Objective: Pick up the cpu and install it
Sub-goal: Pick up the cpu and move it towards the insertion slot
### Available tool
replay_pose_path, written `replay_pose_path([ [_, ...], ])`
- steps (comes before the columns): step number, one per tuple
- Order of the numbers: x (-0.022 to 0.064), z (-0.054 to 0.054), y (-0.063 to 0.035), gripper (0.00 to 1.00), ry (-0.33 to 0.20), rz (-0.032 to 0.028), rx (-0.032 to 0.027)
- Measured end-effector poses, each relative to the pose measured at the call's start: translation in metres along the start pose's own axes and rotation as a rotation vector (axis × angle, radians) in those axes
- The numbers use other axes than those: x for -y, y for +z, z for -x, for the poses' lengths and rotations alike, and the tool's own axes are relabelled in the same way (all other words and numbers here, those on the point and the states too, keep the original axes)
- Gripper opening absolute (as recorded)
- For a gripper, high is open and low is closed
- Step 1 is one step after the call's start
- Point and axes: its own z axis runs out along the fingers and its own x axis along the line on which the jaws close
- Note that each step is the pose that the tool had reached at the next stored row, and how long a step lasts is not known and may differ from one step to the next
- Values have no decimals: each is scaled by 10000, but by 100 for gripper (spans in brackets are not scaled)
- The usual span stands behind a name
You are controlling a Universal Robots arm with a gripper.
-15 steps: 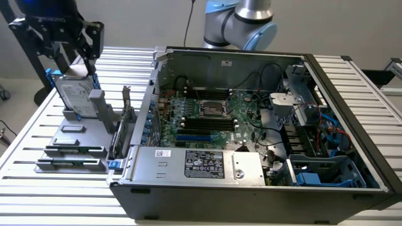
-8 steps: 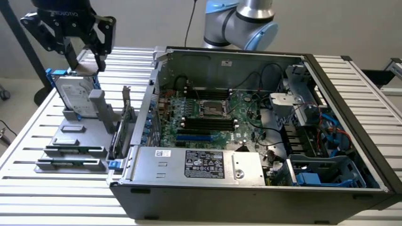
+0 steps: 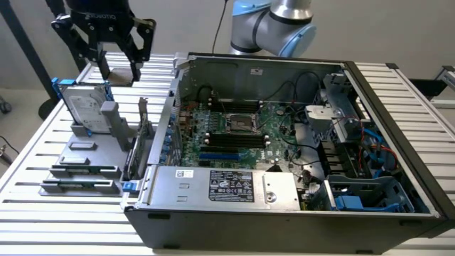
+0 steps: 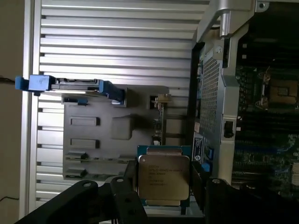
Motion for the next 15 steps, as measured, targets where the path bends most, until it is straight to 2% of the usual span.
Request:
replay_pose_path([
  [6, 6, 273, -9, 55, -2, 83, 2],
  [8, 7, 366, -12, 55, -5, 149, 4],
  [9, 8, 411, -13, 55, -7, 204, 7],
  [10, 10, 456, -15, 55, -9, 294, 9],
  [12, 13, 545, -19, 55, -16, 524, 15],
  [13, 14, 591, -19, 55, -20, 610, 20],
  [15, 16, 680, -22, 55, -24, 735, 24],
])
